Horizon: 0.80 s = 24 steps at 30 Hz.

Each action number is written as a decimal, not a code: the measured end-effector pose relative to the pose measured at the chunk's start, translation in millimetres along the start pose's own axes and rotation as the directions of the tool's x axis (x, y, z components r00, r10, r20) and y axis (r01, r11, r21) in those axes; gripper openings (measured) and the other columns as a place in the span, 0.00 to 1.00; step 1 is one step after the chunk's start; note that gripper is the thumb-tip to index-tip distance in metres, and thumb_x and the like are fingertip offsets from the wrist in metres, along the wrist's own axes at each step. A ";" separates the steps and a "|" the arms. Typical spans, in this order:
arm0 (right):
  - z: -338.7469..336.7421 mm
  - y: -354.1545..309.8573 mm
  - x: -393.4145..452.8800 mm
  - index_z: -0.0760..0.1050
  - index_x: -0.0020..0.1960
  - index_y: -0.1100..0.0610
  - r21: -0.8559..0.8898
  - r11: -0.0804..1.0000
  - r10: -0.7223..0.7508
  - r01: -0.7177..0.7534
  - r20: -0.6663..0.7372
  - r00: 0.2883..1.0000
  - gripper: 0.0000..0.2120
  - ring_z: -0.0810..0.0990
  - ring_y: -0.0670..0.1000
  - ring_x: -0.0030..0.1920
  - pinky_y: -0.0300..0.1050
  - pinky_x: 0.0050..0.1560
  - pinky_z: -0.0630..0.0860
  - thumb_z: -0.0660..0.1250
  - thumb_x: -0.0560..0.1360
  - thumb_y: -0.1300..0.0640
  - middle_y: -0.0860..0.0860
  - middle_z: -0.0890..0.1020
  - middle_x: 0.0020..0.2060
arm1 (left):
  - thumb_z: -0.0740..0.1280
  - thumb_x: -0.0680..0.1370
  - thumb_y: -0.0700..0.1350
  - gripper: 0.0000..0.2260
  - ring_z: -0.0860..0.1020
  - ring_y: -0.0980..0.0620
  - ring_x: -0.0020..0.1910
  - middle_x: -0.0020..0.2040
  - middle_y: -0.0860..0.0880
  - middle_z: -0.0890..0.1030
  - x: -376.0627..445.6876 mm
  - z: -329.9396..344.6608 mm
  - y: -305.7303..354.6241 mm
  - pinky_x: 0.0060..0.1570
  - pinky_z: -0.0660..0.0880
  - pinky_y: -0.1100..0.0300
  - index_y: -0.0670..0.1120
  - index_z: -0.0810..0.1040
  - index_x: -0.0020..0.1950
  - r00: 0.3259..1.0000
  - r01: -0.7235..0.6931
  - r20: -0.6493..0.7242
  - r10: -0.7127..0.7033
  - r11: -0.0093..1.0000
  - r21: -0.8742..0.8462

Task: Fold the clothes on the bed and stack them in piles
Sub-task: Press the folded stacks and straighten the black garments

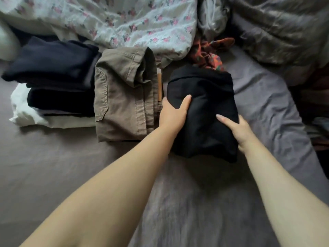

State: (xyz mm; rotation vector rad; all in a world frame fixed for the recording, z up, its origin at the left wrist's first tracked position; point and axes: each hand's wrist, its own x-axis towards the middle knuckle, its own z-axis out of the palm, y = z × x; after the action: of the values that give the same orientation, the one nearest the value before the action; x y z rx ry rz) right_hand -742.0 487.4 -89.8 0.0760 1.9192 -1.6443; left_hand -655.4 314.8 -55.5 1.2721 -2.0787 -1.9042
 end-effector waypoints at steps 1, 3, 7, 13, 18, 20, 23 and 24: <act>1.9 8.5 13.6 0.72 0.65 0.55 -0.085 0.996 -0.002 0.000 -0.014 1.000 0.26 0.81 0.50 0.54 0.43 0.53 0.78 0.75 0.69 0.53 0.53 0.80 0.59 | 0.68 0.75 0.58 0.38 0.69 0.43 0.68 0.73 0.44 0.66 -5.0 7.6 0.4 0.66 0.67 0.51 0.49 0.53 0.78 0.983 -0.083 -0.123 0.133 0.932 0.352; 6.4 27.4 29.2 0.67 0.71 0.53 -0.175 0.985 -0.008 0.002 -0.033 0.999 0.33 0.76 0.48 0.61 0.44 0.61 0.74 0.74 0.70 0.48 0.51 0.76 0.64 | 0.69 0.74 0.53 0.42 0.58 0.40 0.75 0.77 0.41 0.55 -17.5 32.1 -11.8 0.71 0.60 0.44 0.51 0.46 0.78 0.802 -0.376 0.035 0.596 0.458 0.806; 7.3 51.5 41.0 0.59 0.75 0.47 -0.181 0.982 0.046 -0.056 -0.058 0.997 0.43 0.72 0.48 0.66 0.51 0.67 0.71 0.73 0.66 0.38 0.47 0.72 0.68 | 0.57 0.76 0.67 0.38 0.36 0.41 0.76 0.79 0.45 0.38 0.1 50.4 -47.9 0.72 0.39 0.36 0.57 0.41 0.78 0.908 -0.397 0.356 0.219 0.187 0.899; 20.4 48.4 43.7 0.53 0.77 0.50 -0.451 0.892 -0.029 -0.039 -0.144 0.989 0.41 0.66 0.55 0.71 0.53 0.71 0.65 0.68 0.72 0.40 0.53 0.64 0.73 | 0.56 0.74 0.71 0.40 0.35 0.42 0.76 0.78 0.47 0.37 27.4 44.8 -48.1 0.73 0.40 0.38 0.60 0.37 0.77 0.922 -0.387 0.381 0.065 0.170 0.906; 44.0 47.0 -23.5 0.57 0.77 0.52 -0.930 0.262 -0.585 0.257 0.059 0.809 0.28 0.54 0.55 0.76 0.59 0.74 0.52 0.55 0.78 0.49 0.54 0.60 0.76 | 0.57 0.77 0.60 0.34 0.43 0.41 0.77 0.79 0.41 0.46 -29.1 38.7 -66.6 0.72 0.45 0.36 0.52 0.49 0.79 0.875 -0.376 0.268 0.403 0.218 0.900; 45.1 71.1 -55.7 0.63 0.75 0.54 -0.923 0.150 -0.521 0.354 0.230 0.822 0.27 0.55 0.53 0.76 0.58 0.74 0.51 0.52 0.77 0.49 0.51 0.63 0.75 | 0.59 0.74 0.57 0.34 0.51 0.40 0.77 0.78 0.40 0.53 -76.9 27.2 -110.1 0.72 0.53 0.37 0.49 0.57 0.78 0.892 -0.341 0.189 0.411 0.334 0.879; 40.0 107.1 -109.3 0.65 0.74 0.55 -0.939 0.132 -0.375 0.316 0.248 0.893 0.28 0.57 0.53 0.75 0.56 0.72 0.52 0.52 0.75 0.49 0.51 0.63 0.75 | 0.61 0.70 0.60 0.37 0.54 0.42 0.76 0.79 0.43 0.49 -157.6 -12.6 -197.7 0.69 0.55 0.40 0.48 0.60 0.76 0.967 -0.203 0.126 0.223 0.372 0.906; 39.3 117.4 -125.8 0.68 0.72 0.55 -0.943 0.127 -0.323 0.308 0.254 0.911 0.28 0.58 0.53 0.74 0.55 0.72 0.51 0.52 0.75 0.49 0.51 0.65 0.74 | 0.60 0.69 0.61 0.36 0.52 0.44 0.77 0.79 0.44 0.47 -180.2 -28.8 -220.4 0.69 0.54 0.40 0.49 0.61 0.75 0.976 -0.180 0.120 0.182 0.366 0.913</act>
State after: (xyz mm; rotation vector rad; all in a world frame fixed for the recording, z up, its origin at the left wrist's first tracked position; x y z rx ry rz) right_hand -574.8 520.2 -135.6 -0.9285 2.7614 -0.2220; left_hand -405.6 417.6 -150.0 0.9675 -3.2472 -0.4645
